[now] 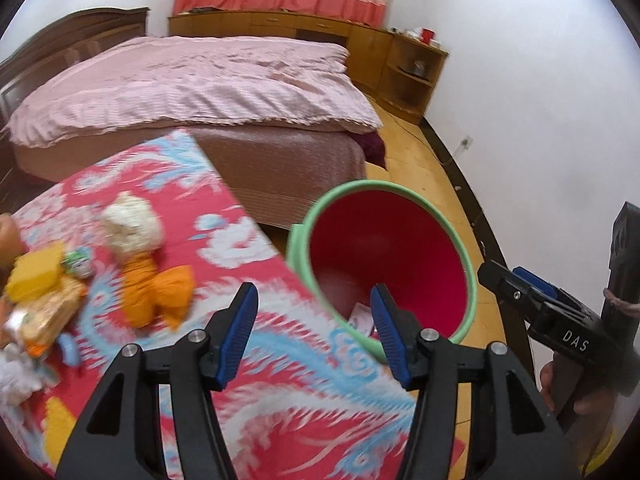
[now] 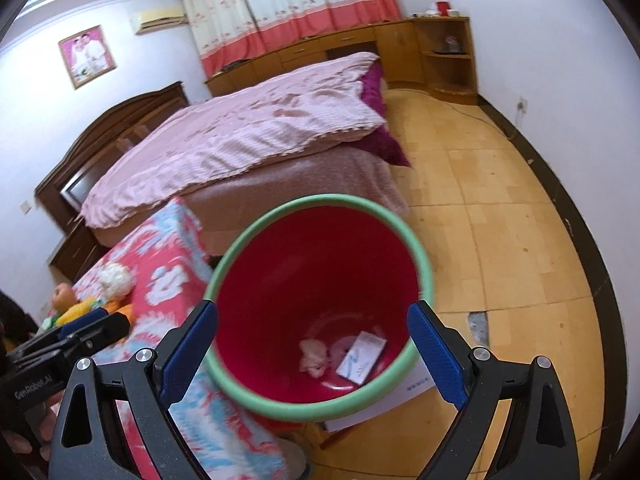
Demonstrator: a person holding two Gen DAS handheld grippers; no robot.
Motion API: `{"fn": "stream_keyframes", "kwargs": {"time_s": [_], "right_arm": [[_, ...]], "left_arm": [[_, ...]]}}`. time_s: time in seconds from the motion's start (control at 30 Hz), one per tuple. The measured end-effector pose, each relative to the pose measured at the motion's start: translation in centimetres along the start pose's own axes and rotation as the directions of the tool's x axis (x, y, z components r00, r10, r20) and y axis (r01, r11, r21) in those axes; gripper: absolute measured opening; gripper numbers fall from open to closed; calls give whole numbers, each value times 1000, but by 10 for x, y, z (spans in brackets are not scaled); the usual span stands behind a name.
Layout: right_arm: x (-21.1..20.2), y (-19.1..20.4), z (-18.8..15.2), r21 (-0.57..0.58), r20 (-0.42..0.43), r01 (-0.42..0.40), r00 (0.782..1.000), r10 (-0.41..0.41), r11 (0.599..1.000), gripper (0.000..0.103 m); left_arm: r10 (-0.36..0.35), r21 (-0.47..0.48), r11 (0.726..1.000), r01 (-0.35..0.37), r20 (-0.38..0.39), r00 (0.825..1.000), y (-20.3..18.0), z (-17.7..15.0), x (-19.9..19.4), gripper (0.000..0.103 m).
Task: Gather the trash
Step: 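Lower the crumpled paper into the bucket and open the left tool, then grasp the white sock with the left tool while the right tool grasps the orange cloth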
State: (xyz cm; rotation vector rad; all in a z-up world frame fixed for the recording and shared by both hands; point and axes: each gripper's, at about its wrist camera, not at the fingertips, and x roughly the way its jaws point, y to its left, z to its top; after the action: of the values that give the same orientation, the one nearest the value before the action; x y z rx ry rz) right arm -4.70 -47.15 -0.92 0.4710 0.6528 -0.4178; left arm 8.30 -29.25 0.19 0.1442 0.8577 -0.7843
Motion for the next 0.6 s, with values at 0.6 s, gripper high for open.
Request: {"fn": "stream_keyframes", "kwargs": {"time_s": [0.6], "right_arm": [[2,119,-25,-189,-83,-170,984,157,967,96]], "left_arm": [[253,-212,949,-233,67,965,122,-44,-99,59]]}}
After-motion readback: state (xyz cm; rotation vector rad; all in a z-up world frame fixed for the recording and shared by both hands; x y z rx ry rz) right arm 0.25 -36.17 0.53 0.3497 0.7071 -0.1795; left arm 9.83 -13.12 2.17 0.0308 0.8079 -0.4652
